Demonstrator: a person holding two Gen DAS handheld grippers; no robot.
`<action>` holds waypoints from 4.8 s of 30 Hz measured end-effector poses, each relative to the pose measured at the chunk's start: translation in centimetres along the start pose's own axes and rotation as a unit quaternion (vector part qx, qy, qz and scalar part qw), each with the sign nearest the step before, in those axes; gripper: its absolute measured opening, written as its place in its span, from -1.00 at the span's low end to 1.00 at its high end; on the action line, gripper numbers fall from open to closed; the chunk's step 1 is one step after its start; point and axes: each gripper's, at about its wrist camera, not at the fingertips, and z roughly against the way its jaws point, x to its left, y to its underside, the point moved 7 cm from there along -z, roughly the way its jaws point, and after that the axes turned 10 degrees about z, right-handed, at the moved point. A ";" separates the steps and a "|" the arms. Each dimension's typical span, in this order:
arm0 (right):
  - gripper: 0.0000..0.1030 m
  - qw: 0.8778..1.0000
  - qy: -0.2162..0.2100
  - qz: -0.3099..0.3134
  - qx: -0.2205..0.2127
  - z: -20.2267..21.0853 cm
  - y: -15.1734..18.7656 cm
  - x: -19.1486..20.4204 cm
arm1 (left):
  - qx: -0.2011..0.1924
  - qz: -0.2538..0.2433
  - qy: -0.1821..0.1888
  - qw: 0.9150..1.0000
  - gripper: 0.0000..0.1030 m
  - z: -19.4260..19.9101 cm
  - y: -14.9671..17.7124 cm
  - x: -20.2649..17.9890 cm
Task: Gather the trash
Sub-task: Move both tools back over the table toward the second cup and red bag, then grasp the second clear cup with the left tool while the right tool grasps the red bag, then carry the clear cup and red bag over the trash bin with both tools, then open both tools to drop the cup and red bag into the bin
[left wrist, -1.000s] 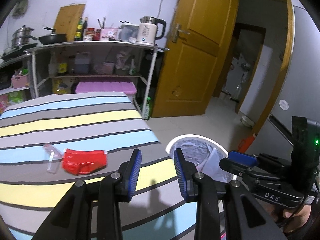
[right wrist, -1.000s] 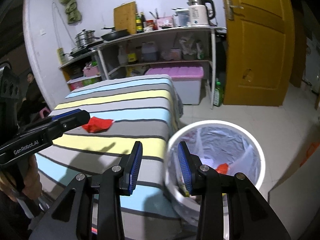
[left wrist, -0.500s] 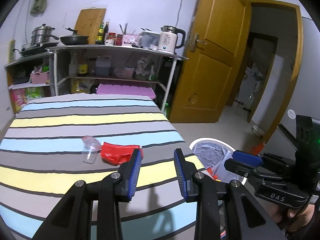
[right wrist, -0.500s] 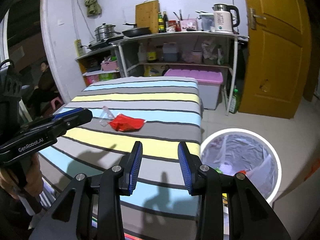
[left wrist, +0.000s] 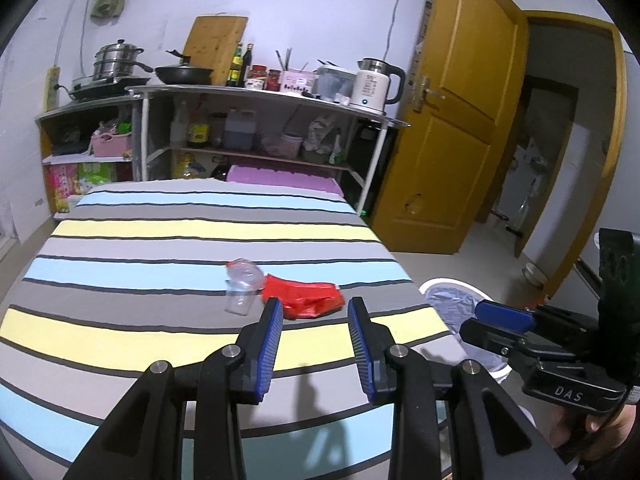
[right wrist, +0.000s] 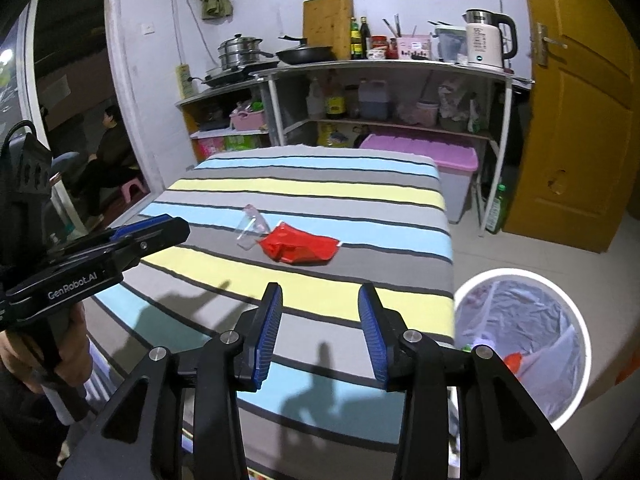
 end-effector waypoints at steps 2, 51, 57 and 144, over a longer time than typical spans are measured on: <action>-0.20 1.000 -0.006 0.004 0.002 -0.5 -0.1 0.5 | 0.000 0.004 -0.006 1.000 -0.35 0.0 -0.1 0.9; -0.70 0.989 -0.080 0.084 0.093 -15.0 -0.7 0.9 | 0.051 0.029 -0.043 0.997 -0.35 -9.4 -1.8 7.1; -0.73 0.993 -0.069 0.044 0.083 -13.9 -0.5 -0.5 | 0.074 0.018 -0.046 0.996 -0.27 -11.6 -1.4 6.7; -0.77 0.984 0.110 -0.142 -0.008 5.9 7.5 -14.8 | 0.092 -0.118 0.122 0.981 -0.44 -9.3 4.4 -19.3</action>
